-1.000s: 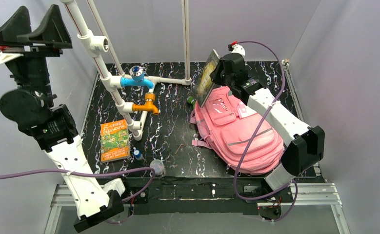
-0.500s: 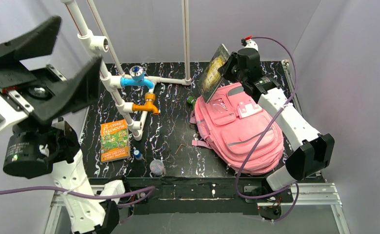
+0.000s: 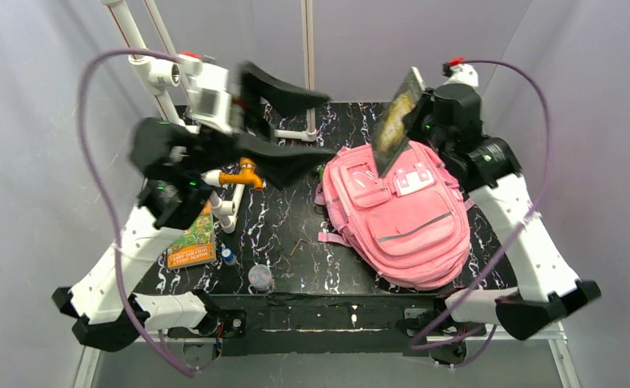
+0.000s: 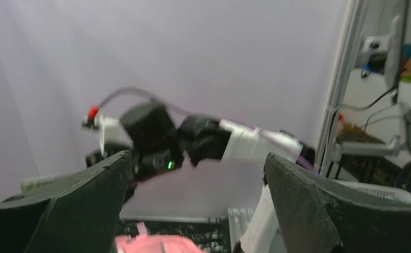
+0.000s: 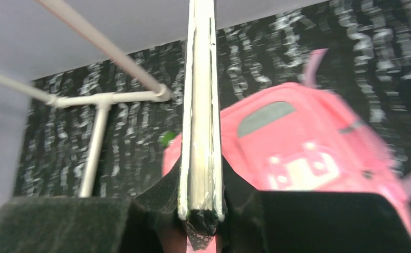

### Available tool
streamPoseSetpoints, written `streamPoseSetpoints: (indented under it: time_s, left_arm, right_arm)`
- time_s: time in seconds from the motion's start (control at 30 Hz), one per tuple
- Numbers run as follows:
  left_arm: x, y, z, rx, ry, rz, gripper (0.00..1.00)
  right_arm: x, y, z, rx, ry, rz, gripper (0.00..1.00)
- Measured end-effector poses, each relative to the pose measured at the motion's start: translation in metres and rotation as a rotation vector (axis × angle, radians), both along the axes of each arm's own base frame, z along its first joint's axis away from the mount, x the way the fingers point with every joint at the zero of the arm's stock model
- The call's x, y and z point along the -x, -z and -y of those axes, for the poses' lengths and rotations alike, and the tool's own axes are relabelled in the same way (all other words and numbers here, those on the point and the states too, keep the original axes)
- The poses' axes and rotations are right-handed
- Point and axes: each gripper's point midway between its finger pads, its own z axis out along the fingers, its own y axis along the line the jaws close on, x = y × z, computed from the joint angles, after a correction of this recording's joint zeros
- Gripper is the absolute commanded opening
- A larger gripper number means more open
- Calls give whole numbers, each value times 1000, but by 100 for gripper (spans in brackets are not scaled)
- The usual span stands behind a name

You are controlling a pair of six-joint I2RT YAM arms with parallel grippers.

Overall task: Pack the student bag
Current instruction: Pick up the book from the center of the board, then place the book in the student bag.

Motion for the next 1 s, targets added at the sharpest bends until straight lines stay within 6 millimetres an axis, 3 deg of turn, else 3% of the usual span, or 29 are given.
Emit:
streamPoseSetpoints:
  time_s: [0.13, 0.23, 0.33, 0.4, 0.5, 0.63, 0.77, 0.87, 1.0]
  left_arm:
    - [2, 78, 72, -189, 3, -43, 96]
    - [35, 138, 124, -326, -42, 71, 94]
    - [58, 197, 171, -444, -117, 186, 90]
    - [54, 249, 196, -547, -164, 191, 89]
    - [32, 336, 227, -722, -252, 157, 89]
    - [9, 446, 252, -931, -350, 131, 89]
    - [-14, 519, 252, -1091, -480, 158, 90]
    - [-25, 535, 257, -1128, -552, 189, 90]
    - [-40, 524, 268, -1100, -633, 210, 88]
  right_arm:
    - [41, -28, 60, 139, 143, 41, 1]
    - [78, -53, 111, 233, 289, 78, 1]
    - [127, -72, 168, 305, 467, 112, 1]
    - [163, -77, 201, 338, 569, 125, 1]
    - [214, -81, 240, 348, 670, 160, 1]
    - [250, -83, 263, 329, 721, 191, 1]
    - [253, -74, 260, 341, 679, 157, 1]
    - [248, -60, 247, 321, 613, 118, 1]
    - [240, -28, 228, 305, 523, 30, 1]
